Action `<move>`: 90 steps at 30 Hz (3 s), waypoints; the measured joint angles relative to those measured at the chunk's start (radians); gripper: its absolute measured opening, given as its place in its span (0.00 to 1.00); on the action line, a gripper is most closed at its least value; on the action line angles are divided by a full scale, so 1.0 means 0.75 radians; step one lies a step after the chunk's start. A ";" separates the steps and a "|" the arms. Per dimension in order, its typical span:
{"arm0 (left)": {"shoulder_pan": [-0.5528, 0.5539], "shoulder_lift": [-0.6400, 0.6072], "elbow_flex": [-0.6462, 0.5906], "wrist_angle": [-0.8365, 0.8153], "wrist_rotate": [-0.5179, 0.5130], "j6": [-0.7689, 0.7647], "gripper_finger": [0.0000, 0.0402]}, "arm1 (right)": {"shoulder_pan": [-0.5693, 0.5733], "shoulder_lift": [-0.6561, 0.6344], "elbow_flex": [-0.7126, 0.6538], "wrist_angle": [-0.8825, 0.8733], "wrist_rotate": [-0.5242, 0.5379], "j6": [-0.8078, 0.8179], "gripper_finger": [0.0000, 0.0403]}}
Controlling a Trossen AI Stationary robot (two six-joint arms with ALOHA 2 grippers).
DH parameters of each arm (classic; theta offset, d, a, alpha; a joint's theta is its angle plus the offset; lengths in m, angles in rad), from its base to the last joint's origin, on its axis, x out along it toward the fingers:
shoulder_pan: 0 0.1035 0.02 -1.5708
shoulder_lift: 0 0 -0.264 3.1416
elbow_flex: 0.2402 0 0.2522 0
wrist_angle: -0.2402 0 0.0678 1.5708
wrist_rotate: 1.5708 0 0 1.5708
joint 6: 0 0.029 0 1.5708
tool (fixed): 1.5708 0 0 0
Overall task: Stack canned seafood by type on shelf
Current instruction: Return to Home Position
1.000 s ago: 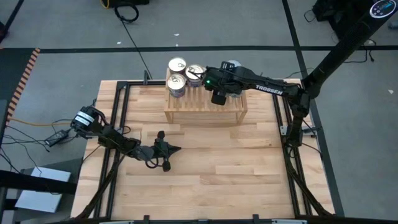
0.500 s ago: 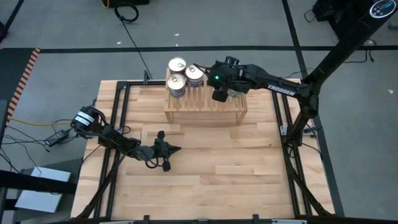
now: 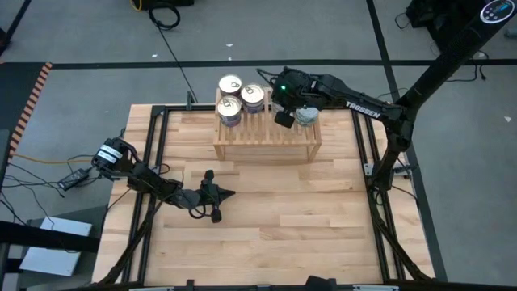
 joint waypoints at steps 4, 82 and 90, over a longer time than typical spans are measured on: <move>0.000 0.000 0.000 0.001 0.000 0.002 0.01 | -0.013 0.000 0.000 0.019 -0.140 -0.005 0.02; 0.003 0.000 0.001 0.140 0.044 0.146 0.01 | 0.494 -1.555 -2.216 1.814 -0.342 0.115 0.02; 0.003 0.000 0.001 0.141 0.045 0.147 0.01 | 0.448 -1.811 -2.442 1.919 -0.422 0.176 0.01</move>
